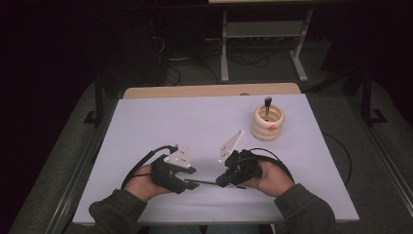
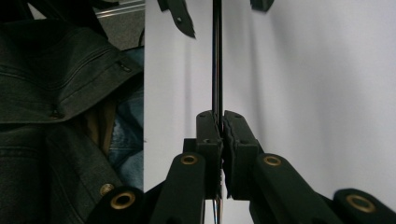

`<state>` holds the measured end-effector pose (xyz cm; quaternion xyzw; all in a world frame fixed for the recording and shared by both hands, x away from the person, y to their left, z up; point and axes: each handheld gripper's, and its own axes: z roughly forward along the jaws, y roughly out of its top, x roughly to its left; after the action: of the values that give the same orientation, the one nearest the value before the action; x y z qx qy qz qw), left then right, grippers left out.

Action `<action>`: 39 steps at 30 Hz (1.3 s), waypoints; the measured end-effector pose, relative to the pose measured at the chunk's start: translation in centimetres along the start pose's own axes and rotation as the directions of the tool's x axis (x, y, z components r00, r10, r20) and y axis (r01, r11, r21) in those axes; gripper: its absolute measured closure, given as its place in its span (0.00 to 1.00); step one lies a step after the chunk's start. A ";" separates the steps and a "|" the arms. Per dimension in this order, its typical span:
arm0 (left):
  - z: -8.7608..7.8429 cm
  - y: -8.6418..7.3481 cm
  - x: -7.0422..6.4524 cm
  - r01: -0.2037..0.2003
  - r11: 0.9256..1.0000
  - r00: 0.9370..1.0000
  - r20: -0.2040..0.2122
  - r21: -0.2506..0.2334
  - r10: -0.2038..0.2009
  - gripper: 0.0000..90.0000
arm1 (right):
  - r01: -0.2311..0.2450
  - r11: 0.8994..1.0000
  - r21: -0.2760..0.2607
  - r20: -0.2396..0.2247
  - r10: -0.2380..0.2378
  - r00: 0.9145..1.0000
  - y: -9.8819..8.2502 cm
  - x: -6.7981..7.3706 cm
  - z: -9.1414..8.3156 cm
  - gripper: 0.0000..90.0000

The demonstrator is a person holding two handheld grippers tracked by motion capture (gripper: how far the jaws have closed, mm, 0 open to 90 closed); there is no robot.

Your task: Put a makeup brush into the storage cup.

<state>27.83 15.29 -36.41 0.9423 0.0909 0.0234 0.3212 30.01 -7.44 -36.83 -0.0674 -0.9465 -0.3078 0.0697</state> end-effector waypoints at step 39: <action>0.0 -0.9 -0.5 -0.040 0.999 0.990 0.136 -0.003 0.040 0.94 | 0.019 0.992 -0.123 -0.068 -0.027 0.997 -0.8 0.2 -0.5 0.90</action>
<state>27.19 15.89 -37.00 0.9433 0.0499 -0.0347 0.3263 29.71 -8.33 -36.88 -0.0501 -0.9237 -0.3680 0.0946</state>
